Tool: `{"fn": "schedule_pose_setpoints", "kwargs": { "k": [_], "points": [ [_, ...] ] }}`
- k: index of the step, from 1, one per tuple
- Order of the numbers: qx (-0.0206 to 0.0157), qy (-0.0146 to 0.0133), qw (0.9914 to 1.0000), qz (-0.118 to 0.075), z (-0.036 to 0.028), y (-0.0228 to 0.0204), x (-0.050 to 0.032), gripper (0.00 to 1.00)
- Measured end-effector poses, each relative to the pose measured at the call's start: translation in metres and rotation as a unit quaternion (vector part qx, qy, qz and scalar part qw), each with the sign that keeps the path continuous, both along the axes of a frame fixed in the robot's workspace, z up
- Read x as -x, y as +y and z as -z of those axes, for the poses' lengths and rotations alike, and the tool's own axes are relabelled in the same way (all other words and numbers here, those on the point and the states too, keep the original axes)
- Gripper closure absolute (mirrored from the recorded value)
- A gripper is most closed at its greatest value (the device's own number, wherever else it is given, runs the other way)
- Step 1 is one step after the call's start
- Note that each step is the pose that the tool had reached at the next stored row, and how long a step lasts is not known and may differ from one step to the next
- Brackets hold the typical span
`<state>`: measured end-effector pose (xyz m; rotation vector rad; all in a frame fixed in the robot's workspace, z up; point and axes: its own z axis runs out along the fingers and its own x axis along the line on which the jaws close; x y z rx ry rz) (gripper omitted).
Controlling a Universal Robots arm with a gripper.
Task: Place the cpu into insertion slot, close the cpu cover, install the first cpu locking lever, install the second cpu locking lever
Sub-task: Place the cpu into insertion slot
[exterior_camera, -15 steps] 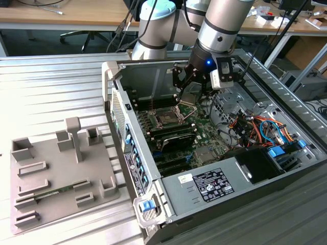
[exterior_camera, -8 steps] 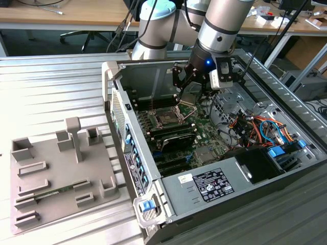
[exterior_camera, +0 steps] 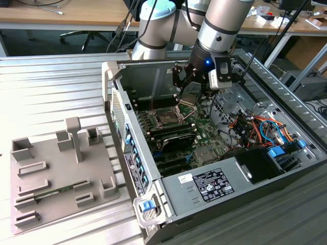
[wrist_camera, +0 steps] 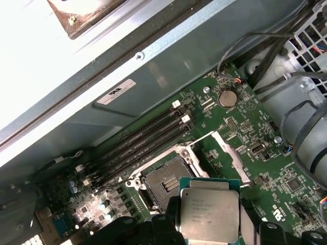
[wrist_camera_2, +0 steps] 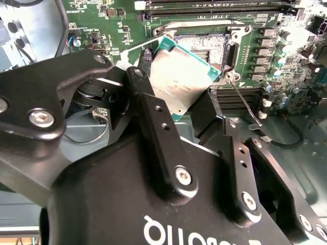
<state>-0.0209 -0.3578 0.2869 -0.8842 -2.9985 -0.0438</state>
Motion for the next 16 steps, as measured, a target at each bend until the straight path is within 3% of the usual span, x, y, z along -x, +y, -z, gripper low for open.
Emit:
{"fn": "schedule_pose_setpoints", "kwargs": {
  "k": [16],
  "points": [
    [0.0000,0.0000,0.99959,0.029,0.0000,0.0000,-0.0001,0.45]
  ]
}}
